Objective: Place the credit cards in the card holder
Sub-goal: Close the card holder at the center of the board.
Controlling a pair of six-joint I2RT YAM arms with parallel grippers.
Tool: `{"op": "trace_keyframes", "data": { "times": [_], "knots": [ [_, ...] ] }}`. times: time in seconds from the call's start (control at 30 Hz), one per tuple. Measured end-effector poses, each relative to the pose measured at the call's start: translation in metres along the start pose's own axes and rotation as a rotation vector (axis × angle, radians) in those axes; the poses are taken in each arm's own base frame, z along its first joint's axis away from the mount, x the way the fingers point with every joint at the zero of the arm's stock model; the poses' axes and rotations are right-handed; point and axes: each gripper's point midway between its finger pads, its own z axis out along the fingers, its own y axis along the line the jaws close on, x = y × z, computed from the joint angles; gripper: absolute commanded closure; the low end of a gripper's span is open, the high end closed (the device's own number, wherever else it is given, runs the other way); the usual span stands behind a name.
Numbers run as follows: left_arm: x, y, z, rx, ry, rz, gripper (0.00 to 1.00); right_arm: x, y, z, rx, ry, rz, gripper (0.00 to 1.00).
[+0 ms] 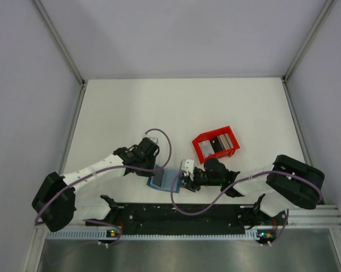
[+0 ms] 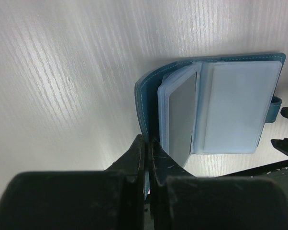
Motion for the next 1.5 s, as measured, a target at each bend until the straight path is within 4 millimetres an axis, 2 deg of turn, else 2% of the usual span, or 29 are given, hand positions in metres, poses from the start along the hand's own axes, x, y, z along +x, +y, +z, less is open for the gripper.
{"op": "trace_keyframes", "data": {
  "times": [0.4, 0.8, 0.93, 1.0, 1.03, 1.23, 1.33, 1.5],
  "knots": [
    [0.0, 0.0, 0.0, 0.002, -0.002, -0.001, 1.0, 0.016, -0.003, 0.007, 0.019, 0.042, -0.032, 0.62],
    [0.003, 0.002, 0.002, -0.005, 0.004, -0.002, 1.0, 0.016, -0.009, 0.017, 0.056, 0.043, -0.031, 0.61],
    [0.003, 0.002, 0.002, -0.005, 0.004, -0.002, 1.0, 0.016, -0.009, 0.017, 0.064, 0.046, -0.019, 0.7],
    [0.003, 0.002, 0.002, -0.005, 0.004, -0.002, 1.0, 0.016, -0.01, 0.017, 0.069, 0.046, -0.015, 0.8],
    [0.003, 0.003, 0.002, -0.005, 0.003, -0.002, 1.0, 0.016, -0.011, 0.017, 0.073, 0.045, -0.014, 0.82],
    [0.002, 0.003, 0.002, -0.009, -0.001, -0.01, 1.0, 0.017, -0.013, 0.014, 0.099, 0.036, 0.007, 0.84],
    [0.001, 0.001, 0.004, -0.004, -0.008, -0.026, 1.0, 0.019, -0.012, 0.009, 0.11, 0.028, 0.018, 0.85],
    [0.002, -0.002, 0.005, 0.007, -0.007, -0.056, 1.0, 0.014, -0.006, -0.004, 0.113, -0.032, 0.036, 0.92]
  ]
}}
